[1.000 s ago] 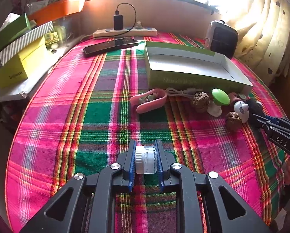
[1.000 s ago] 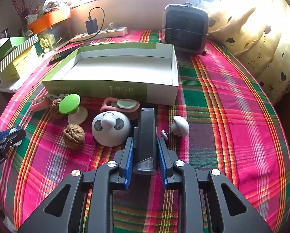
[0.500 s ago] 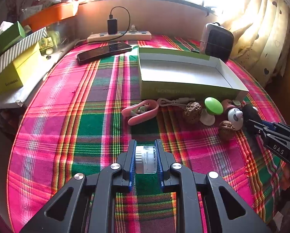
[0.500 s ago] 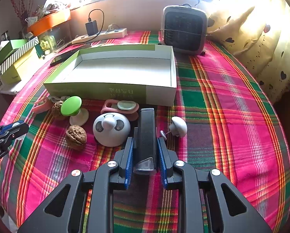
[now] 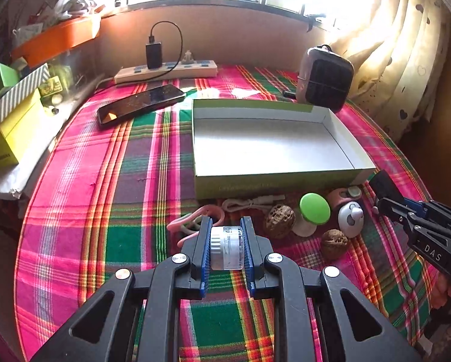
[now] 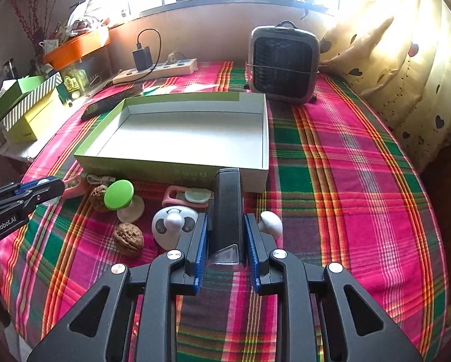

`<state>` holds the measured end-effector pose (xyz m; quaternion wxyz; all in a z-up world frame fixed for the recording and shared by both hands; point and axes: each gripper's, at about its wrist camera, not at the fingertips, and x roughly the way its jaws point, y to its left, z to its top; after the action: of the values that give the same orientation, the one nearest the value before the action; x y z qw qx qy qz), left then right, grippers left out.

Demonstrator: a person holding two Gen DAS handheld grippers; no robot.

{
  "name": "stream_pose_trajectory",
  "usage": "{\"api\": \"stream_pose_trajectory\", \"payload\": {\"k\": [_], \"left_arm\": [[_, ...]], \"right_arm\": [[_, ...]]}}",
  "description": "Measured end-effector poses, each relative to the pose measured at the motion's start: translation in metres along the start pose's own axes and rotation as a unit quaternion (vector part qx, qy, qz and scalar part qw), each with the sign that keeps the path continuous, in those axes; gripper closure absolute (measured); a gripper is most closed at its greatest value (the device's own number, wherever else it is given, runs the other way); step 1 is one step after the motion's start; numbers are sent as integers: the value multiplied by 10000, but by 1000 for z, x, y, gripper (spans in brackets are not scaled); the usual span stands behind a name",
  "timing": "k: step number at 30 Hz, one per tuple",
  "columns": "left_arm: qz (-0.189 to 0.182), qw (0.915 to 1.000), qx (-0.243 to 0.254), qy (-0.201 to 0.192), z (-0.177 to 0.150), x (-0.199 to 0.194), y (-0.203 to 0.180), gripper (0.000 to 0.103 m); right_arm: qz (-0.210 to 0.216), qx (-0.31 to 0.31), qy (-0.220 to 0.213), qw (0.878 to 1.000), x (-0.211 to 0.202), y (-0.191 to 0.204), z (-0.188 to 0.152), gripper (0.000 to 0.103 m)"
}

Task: Organize objects
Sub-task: 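Carry the white roll and black flashlight with both tools into the green-rimmed tray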

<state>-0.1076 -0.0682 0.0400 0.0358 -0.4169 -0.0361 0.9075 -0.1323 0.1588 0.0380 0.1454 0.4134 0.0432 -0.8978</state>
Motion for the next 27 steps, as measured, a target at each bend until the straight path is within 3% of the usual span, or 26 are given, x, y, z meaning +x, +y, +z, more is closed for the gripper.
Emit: {"api": "stream_pose_trajectory", "payload": {"k": [10, 27], "left_arm": [[-200, 9998, 3, 6, 36, 14, -3, 86], [-280, 9993, 129, 195, 91, 68, -7, 86]], "right_arm": [[42, -132, -60, 9999, 6, 3, 31, 79], [106, -79, 258, 9996, 64, -5, 86, 79]]}}
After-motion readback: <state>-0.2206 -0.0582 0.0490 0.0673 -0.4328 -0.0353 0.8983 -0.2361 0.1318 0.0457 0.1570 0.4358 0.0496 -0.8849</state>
